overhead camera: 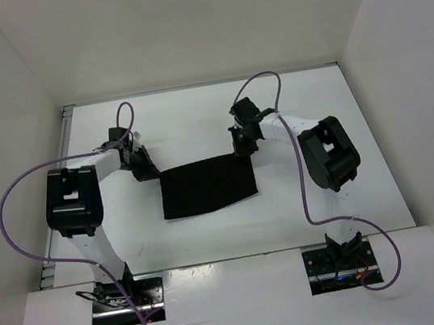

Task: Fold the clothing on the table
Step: Fold the skirt

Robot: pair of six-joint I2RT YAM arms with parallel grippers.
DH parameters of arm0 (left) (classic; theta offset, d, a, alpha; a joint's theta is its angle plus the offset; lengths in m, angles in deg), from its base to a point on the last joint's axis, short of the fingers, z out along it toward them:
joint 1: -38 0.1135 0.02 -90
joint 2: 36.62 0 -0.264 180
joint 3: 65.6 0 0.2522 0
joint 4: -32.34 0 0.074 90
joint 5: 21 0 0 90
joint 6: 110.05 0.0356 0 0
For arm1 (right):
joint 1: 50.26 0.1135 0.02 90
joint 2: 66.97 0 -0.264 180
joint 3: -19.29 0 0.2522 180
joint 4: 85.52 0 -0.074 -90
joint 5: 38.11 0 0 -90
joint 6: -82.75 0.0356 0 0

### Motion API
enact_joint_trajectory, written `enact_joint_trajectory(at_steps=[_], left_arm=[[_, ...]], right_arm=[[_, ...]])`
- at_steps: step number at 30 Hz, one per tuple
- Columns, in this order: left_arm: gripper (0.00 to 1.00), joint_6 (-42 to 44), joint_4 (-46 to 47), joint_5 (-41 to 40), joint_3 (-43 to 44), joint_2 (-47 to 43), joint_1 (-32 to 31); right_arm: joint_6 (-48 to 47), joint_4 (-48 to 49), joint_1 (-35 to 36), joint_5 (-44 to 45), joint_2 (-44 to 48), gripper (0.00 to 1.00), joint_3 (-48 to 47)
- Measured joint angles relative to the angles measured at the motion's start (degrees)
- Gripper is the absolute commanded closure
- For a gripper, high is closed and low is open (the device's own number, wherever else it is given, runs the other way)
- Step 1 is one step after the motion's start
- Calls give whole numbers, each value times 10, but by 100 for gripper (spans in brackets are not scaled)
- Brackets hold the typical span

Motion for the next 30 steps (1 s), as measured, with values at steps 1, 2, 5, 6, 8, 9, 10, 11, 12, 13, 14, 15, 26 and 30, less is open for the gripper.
enact_joint_trajectory(at_steps=[1,2,5,6,8,9,10,11,12,13,14,15,26,30], left_arm=[[100,0,0,0,0,0,0],[100,0,1,1,0,1,0],[100,0,3,2,0,2,0],[100,0,3,2,0,2,0],[100,0,3,2,0,2,0],[100,0,3,2,0,2,0],[100,0,3,2,0,2,0],[100,0,4,2,0,2,-1],[100,0,4,2,0,2,-1],[100,0,4,2,0,2,-1],[100,0,4,2,0,2,-1],[100,0,4,2,0,2,-1],[100,0,7,3,0,3,-5],[100,0,8,4,0,3,-5]], right_arm=[[0,0,0,4,3,100,0],[1,0,0,10,6,100,0],[2,-1,0,21,17,100,2],[2,-1,0,24,19,100,2],[2,-1,0,32,27,100,5],[2,-2,1,37,31,100,6],[2,-2,1,40,33,100,7],[2,-2,1,45,35,100,7],[2,-2,1,48,36,100,7],[2,-2,1,52,36,100,7],[3,-2,1,53,36,100,7],[4,-2,1,56,36,100,8],[11,-5,0,88,36,100,10],[17,-5,0,104,36,100,10]])
